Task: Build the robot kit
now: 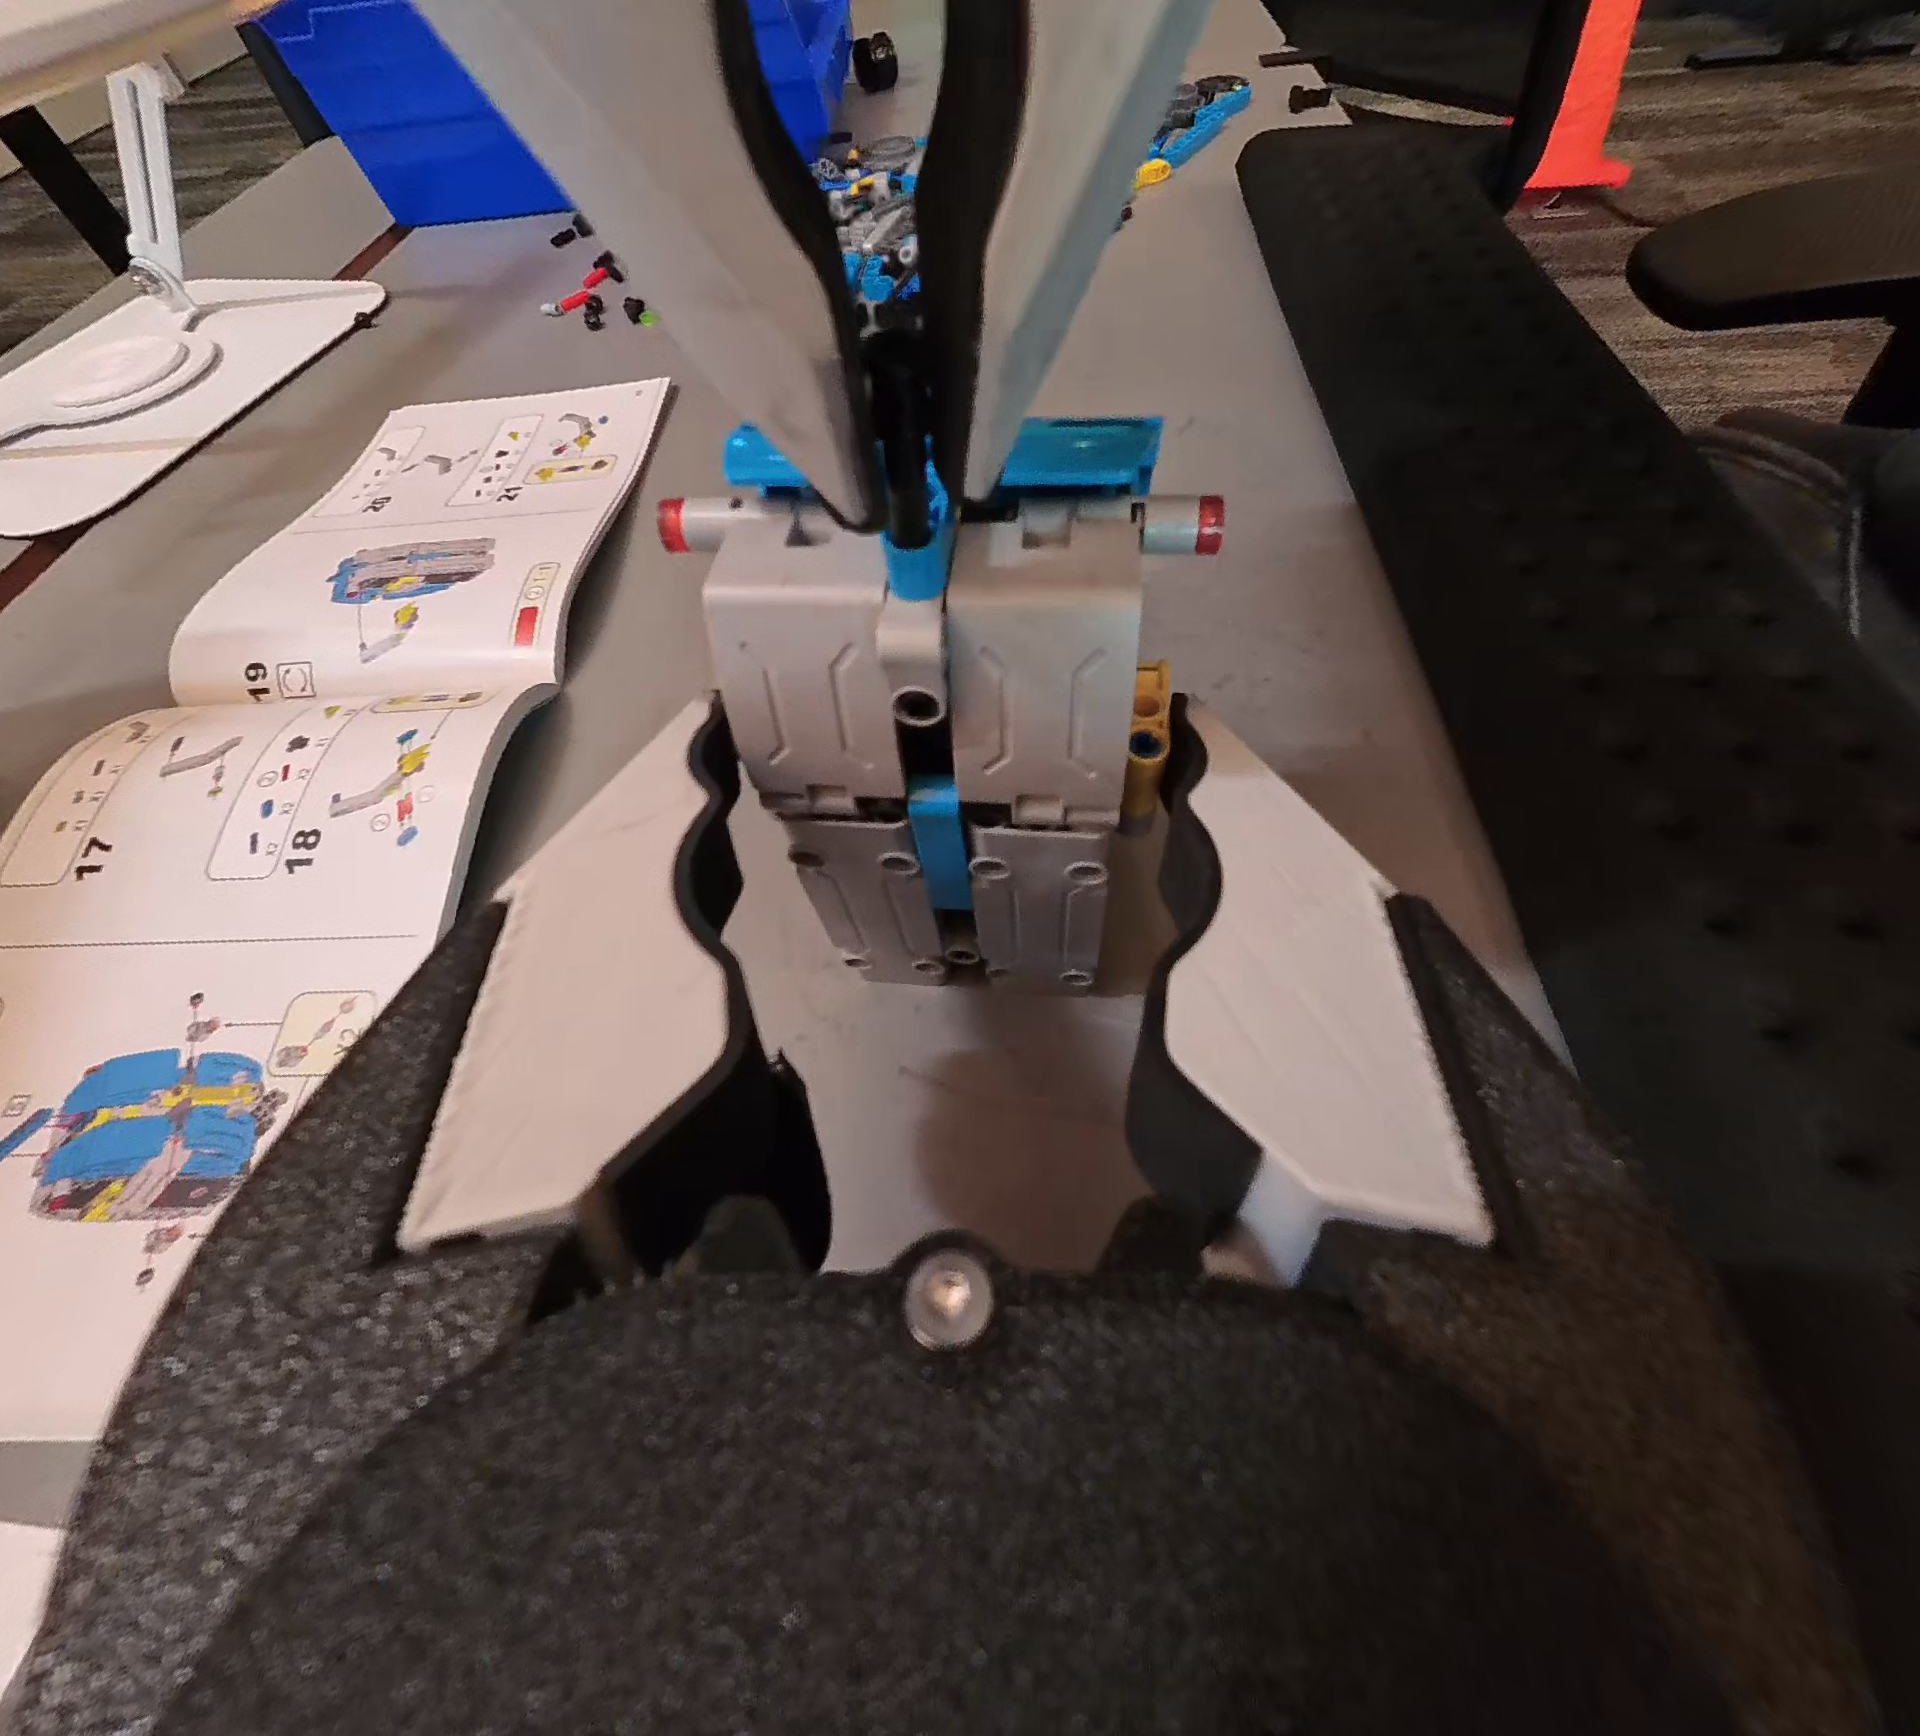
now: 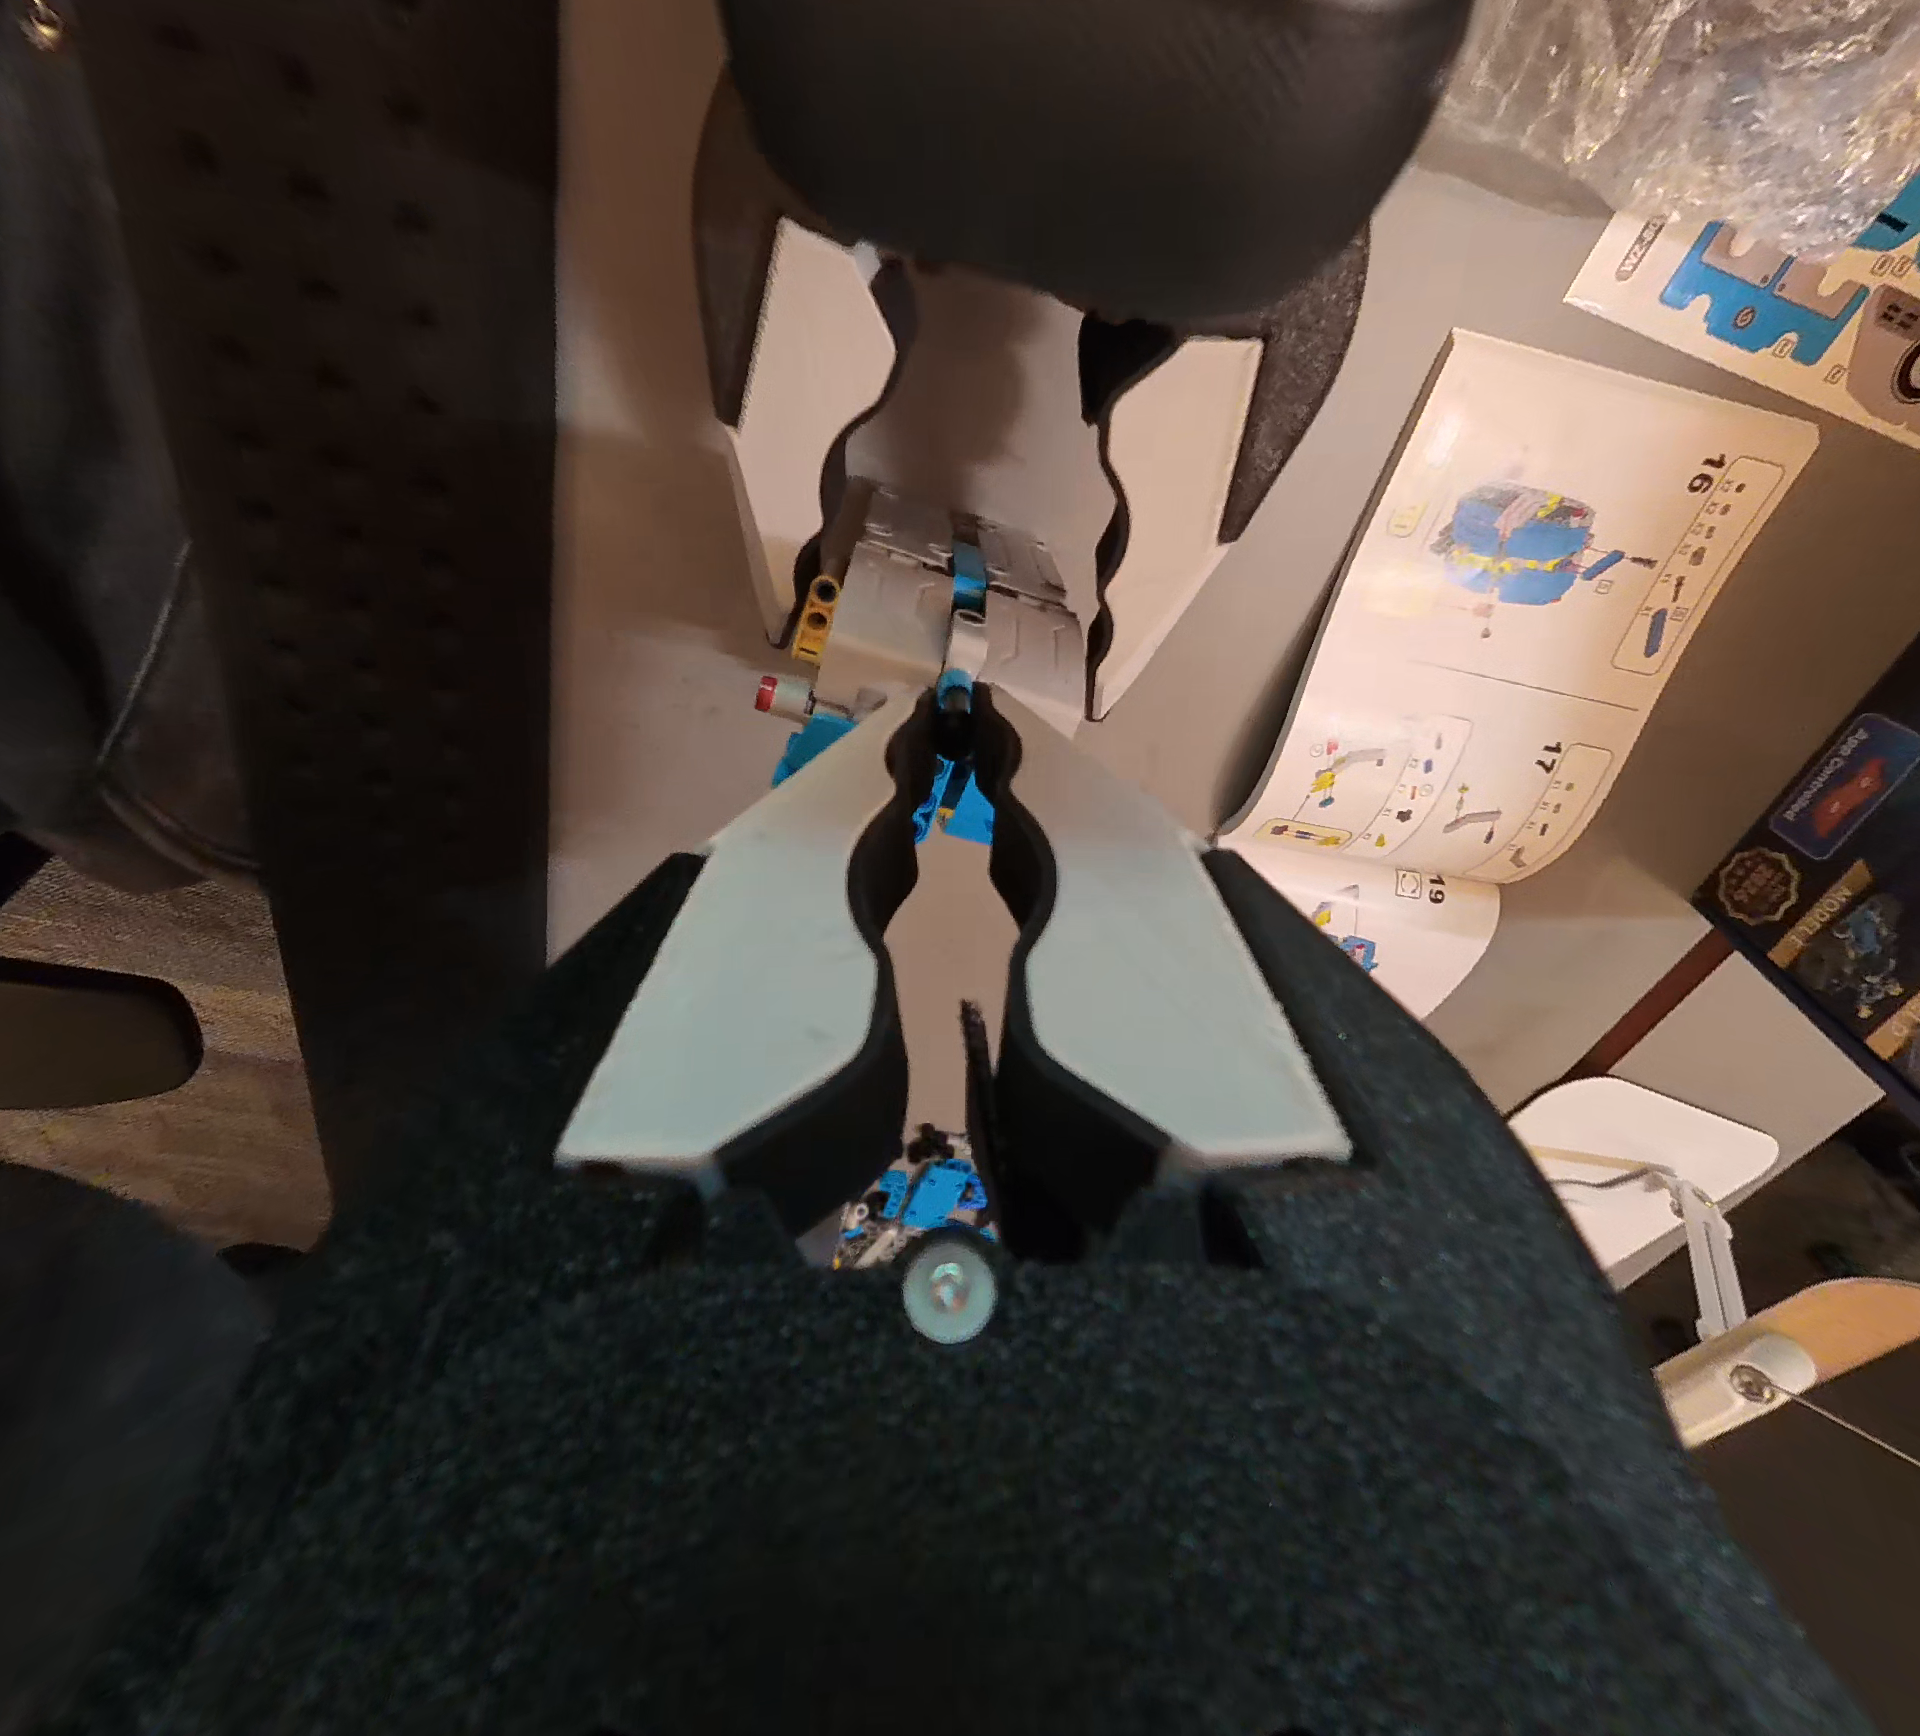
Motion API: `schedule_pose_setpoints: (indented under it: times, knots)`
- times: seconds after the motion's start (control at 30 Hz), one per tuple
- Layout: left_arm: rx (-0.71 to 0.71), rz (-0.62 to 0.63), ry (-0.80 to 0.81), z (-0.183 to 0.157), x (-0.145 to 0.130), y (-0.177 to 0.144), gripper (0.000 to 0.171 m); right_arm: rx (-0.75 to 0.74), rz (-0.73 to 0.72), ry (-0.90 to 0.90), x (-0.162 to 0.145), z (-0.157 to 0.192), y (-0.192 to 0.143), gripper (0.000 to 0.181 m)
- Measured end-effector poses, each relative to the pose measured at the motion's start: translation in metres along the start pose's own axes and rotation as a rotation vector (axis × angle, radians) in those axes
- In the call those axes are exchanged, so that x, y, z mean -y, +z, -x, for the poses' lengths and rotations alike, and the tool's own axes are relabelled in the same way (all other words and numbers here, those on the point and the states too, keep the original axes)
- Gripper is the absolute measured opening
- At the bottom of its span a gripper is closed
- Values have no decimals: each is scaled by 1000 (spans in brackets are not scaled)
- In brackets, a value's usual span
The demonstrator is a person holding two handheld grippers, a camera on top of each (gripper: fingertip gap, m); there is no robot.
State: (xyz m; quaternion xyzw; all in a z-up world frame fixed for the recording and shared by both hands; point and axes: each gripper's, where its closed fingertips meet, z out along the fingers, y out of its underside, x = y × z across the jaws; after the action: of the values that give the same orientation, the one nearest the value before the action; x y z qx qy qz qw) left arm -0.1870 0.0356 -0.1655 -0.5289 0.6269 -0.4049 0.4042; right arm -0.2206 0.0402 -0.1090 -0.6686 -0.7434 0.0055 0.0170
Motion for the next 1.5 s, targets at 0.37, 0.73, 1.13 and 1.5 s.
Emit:
schedule_pose_setpoints:
  times: [0.37,0.73,1.13,1.5]
  knots:
    - [-10,0,15,-6,0,1,82,17,-202,-32,22,16,3,5]
    - [-10,-1,18,-6,1,2,83,63,-902,354,8,1,-7,5]
    - [-8,-2,19,-6,1,2,83,-32,-1192,474,18,-9,-14,5]
    - [-9,-2,18,-6,1,2,83,-107,-1276,493,7,-6,-15,4]
